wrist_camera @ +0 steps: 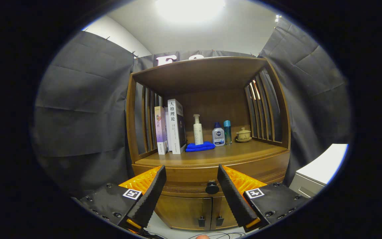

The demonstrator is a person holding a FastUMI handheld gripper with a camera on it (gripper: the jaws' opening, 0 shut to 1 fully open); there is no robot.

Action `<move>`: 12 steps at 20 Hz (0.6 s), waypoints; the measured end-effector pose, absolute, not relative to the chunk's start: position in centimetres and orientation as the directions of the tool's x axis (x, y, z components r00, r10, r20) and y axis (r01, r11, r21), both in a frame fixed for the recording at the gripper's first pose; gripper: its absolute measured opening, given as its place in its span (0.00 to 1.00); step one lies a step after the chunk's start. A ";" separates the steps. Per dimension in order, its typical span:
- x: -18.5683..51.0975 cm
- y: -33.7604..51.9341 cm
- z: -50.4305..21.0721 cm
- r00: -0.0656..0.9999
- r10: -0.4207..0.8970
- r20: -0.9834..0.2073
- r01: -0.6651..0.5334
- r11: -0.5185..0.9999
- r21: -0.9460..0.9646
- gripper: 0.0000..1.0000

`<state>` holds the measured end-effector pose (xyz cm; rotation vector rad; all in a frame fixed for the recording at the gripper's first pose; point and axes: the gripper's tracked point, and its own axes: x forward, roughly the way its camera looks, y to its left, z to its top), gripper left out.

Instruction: Pull open the drawer, take out the items inside it, and place them on the countertop above the cabinet.

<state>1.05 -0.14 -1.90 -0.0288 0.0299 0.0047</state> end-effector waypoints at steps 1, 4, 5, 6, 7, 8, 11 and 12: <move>1.2 -0.2 -1.9 1.000 0.001 -0.031 -0.002 1.000 -0.030 0.98; 2.1 -0.3 -2.1 1.000 0.002 -0.030 -0.003 1.000 -0.019 0.98; 2.5 -0.4 -2.0 1.000 0.005 -0.029 -0.006 1.000 -0.016 0.98; 3.4 -0.4 -2.2 1.000 0.005 -0.029 -0.006 1.000 -0.018 0.98; 4.2 -0.3 -2.3 1.000 0.006 -0.031 -0.006 1.000 -0.021 0.98; 4.9 -0.1 -2.7 0.999 0.009 -0.036 -0.010 1.000 -0.024 0.98; 6.8 0.2 -3.7 0.998 0.017 -0.060 -0.018 0.999 -0.027 0.98; 7.4 0.3 -4.2 0.998 0.015 -0.066 -0.017 0.999 -0.032 0.98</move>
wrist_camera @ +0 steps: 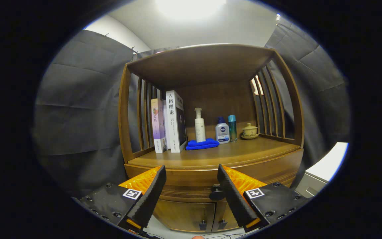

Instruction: Pull open the drawer, take out the items inside it, and place them on the countertop above the cabinet.

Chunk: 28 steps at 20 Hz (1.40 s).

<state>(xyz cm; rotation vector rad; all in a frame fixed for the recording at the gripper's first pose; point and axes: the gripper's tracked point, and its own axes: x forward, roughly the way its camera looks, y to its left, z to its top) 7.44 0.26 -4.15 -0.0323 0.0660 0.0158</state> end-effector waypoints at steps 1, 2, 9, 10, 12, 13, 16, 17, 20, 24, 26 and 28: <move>8.1 0.1 -4.7 0.997 0.006 -0.073 -0.009 0.999 -0.039 0.98; 8.8 -0.2 -5.3 0.996 -0.009 -0.084 0.005 0.999 -0.048 0.98; 11.8 -3.6 -11.8 0.970 -0.115 -0.215 0.103 0.993 -0.063 0.98; 12.1 -3.8 -12.5 0.966 -0.120 -0.229 0.107 0.992 -0.068 0.98; 12.8 -4.6 -14.0 0.959 -0.143 -0.245 0.127 0.989 -0.080 0.93; 12.8 -4.9 -14.6 0.956 -0.144 -0.257 0.129 0.989 -0.074 0.88; 13.1 -5.3 -15.4 0.953 -0.146 -0.266 0.134 0.989 -0.061 0.72; 13.2 -5.3 -15.4 0.953 -0.149 -0.264 0.136 0.988 -0.067 0.67; 13.3 -6.4 -15.4 0.954 -0.175 -0.244 0.156 0.983 -0.095 0.52; 13.6 -6.5 -15.5 0.949 -0.173 -0.265 0.152 0.983 -0.099 0.32; 13.3 -6.5 -15.5 0.944 -0.170 -0.282 0.146 0.984 -0.103 0.31; 13.0 -6.4 -15.6 0.939 -0.163 -0.303 0.141 0.986 -0.092 0.31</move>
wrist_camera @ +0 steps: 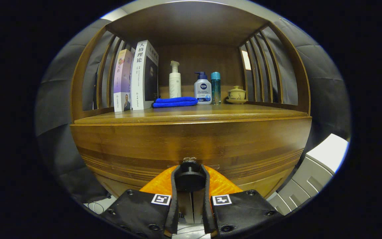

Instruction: Pull open the drawer, take out the items inside it, and place them on the countertop above the cabinet.

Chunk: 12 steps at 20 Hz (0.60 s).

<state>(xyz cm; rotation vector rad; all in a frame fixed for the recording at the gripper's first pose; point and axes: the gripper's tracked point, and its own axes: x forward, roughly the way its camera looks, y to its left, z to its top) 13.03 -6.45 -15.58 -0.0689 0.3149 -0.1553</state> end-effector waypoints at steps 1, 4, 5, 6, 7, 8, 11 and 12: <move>12.7 -6.4 -15.6 0.938 -0.157 -0.308 0.137 0.987 -0.086 0.31; 11.4 -6.5 -15.4 0.940 -0.146 -0.308 0.122 0.988 -0.093 0.31; 10.8 -6.5 -15.4 0.940 -0.145 -0.310 0.122 0.988 -0.092 0.31; 10.3 -6.4 -15.3 0.939 -0.144 -0.311 0.122 0.989 -0.088 0.31; 9.7 -6.3 -15.3 0.940 -0.143 -0.309 0.123 0.989 -0.083 0.31; 9.1 -6.3 -15.3 0.940 -0.145 -0.308 0.124 0.988 -0.087 0.31; 7.3 -6.1 -15.2 0.942 -0.141 -0.305 0.115 0.988 -0.101 0.31; 6.8 -6.0 -15.1 0.942 -0.134 -0.308 0.109 0.989 -0.097 0.31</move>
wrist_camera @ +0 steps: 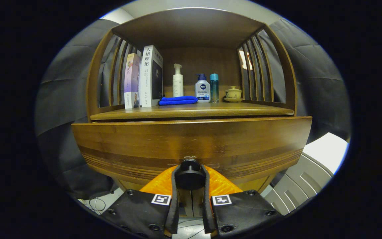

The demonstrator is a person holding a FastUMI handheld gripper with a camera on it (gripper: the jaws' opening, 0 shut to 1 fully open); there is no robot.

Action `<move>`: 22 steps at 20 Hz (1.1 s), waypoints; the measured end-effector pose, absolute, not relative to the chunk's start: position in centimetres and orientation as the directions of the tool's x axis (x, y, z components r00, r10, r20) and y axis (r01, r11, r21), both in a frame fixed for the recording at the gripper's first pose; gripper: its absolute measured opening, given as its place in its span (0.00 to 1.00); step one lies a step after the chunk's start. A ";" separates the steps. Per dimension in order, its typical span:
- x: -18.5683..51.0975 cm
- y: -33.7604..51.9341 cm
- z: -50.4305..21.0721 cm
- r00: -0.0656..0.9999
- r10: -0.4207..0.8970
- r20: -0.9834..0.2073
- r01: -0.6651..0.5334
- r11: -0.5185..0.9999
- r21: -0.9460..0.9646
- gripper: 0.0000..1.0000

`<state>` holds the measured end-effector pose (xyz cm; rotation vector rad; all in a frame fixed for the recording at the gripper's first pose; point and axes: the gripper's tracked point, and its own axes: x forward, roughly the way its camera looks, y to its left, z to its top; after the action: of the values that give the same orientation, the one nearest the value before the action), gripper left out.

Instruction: Pull open the drawer, take out the items inside it, and place them on the countertop above the cabinet.

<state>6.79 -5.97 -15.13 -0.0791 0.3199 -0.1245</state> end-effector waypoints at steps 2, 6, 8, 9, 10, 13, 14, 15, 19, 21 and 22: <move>5.6 -5.9 -15.1 0.943 -0.126 -0.309 0.100 0.990 -0.098 0.31; 3.5 -5.6 -14.9 0.942 -0.123 -0.311 0.092 0.989 -0.112 0.31; 2.5 -5.6 -14.8 0.944 -0.114 -0.310 0.078 0.989 -0.125 0.31; 1.9 -5.5 -14.9 0.944 -0.109 -0.312 0.073 0.990 -0.124 0.31; 1.3 -5.5 -15.0 0.943 -0.108 -0.315 0.073 0.990 -0.122 0.31; -0.5 -5.1 -15.5 0.940 -0.095 -0.328 0.055 0.990 -0.128 0.32; -0.9 -4.9 -15.0 0.944 -0.090 -0.318 0.050 0.990 -0.134 0.32; -1.4 -4.8 -15.3 0.941 -0.087 -0.327 0.043 0.989 -0.141 0.31; -3.0 -4.6 -15.3 0.944 -0.081 -0.320 0.031 0.987 -0.158 0.31; -3.6 -4.5 -15.4 0.944 -0.075 -0.322 0.024 0.987 -0.160 0.31; -3.8 -4.4 -15.3 0.943 -0.071 -0.324 0.020 0.987 -0.158 0.31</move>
<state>-3.84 -4.36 -15.34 -0.1539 0.3354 -0.0465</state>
